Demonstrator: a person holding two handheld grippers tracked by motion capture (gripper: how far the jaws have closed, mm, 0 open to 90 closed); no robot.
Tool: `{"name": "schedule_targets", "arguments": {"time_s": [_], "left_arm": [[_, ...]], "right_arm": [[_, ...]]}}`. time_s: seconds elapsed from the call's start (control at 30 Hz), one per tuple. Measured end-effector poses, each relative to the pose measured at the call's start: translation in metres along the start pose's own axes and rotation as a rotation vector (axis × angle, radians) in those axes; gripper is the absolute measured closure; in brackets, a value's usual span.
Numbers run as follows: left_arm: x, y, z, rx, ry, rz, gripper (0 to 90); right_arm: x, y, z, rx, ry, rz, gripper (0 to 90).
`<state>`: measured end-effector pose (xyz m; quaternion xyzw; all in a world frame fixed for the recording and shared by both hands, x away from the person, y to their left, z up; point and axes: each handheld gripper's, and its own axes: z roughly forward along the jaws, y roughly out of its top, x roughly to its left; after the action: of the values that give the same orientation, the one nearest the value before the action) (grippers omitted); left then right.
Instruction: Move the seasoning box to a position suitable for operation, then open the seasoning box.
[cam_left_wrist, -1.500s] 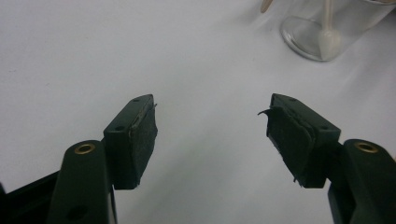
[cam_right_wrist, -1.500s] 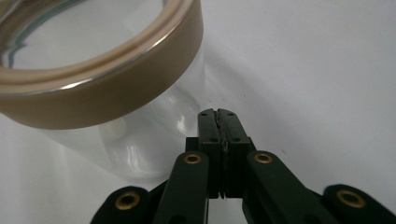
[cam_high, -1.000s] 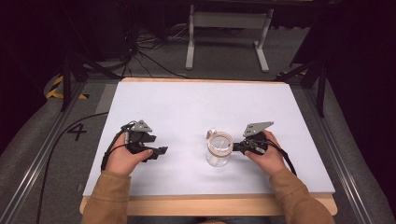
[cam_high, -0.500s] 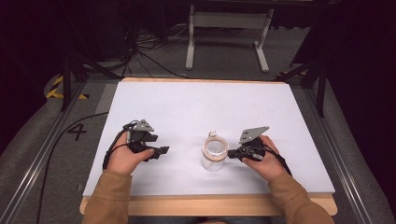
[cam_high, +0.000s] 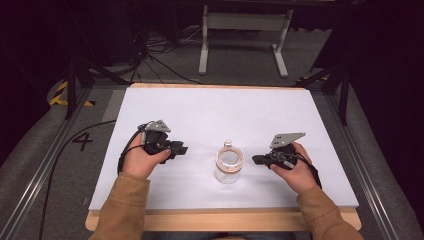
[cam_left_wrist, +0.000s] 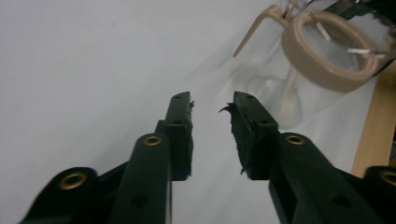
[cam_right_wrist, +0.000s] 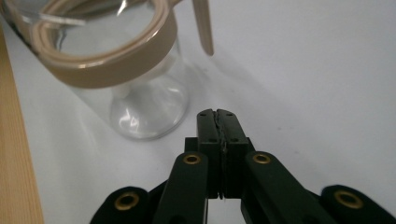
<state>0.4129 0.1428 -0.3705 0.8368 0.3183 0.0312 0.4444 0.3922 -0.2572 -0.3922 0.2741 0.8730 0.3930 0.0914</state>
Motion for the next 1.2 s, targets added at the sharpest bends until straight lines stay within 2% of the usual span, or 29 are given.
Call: {"name": "schedule_targets", "arguments": {"time_s": [0.1,0.2,0.3,0.37,0.53,0.6,0.7,0.83,0.97,1.07,1.13,1.2], "left_arm": [[-0.004,0.011,0.004,-0.026,-0.020,0.022,76.2],[-0.010,0.020,0.002,-0.152,0.003,0.044,82.3],[-0.013,0.026,0.002,-0.206,-0.006,0.051,84.7],[-0.015,0.029,0.006,-0.204,-0.029,0.051,85.0],[-0.023,0.038,0.025,-0.220,-0.063,0.081,86.6],[-0.025,0.041,0.031,-0.203,-0.068,0.097,86.7],[-0.029,0.044,0.040,-0.207,-0.070,0.117,87.1],[-0.033,0.047,0.051,-0.169,-0.085,0.144,86.9],[-0.029,0.043,0.063,-0.177,-0.109,0.123,87.6],[-0.019,0.038,0.072,-0.197,-0.149,0.055,88.3],[-0.017,0.037,0.076,-0.214,-0.179,0.034,88.5],[-0.020,0.037,0.080,-0.215,-0.182,0.046,88.5]], "right_arm": [[-0.003,0.003,-0.009,-0.027,-0.014,0.012,90.0],[-0.003,0.000,-0.014,-0.041,-0.024,0.032,90.0],[-0.002,-0.006,-0.020,-0.033,-0.041,0.035,90.0],[-0.003,-0.010,-0.025,-0.038,-0.052,0.042,90.0],[-0.003,-0.022,-0.038,-0.053,-0.079,0.067,90.0],[-0.003,-0.026,-0.042,-0.058,-0.085,0.079,90.0],[-0.001,-0.030,-0.044,-0.058,-0.090,0.084,90.0],[0.002,-0.032,-0.043,-0.052,-0.088,0.082,90.0],[0.005,-0.032,-0.039,-0.040,-0.078,0.074,90.0],[0.008,-0.033,-0.033,-0.025,-0.069,0.066,90.0],[0.010,-0.033,-0.030,-0.019,-0.063,0.061,90.0],[0.011,-0.033,-0.028,-0.013,-0.058,0.057,90.0]]}}
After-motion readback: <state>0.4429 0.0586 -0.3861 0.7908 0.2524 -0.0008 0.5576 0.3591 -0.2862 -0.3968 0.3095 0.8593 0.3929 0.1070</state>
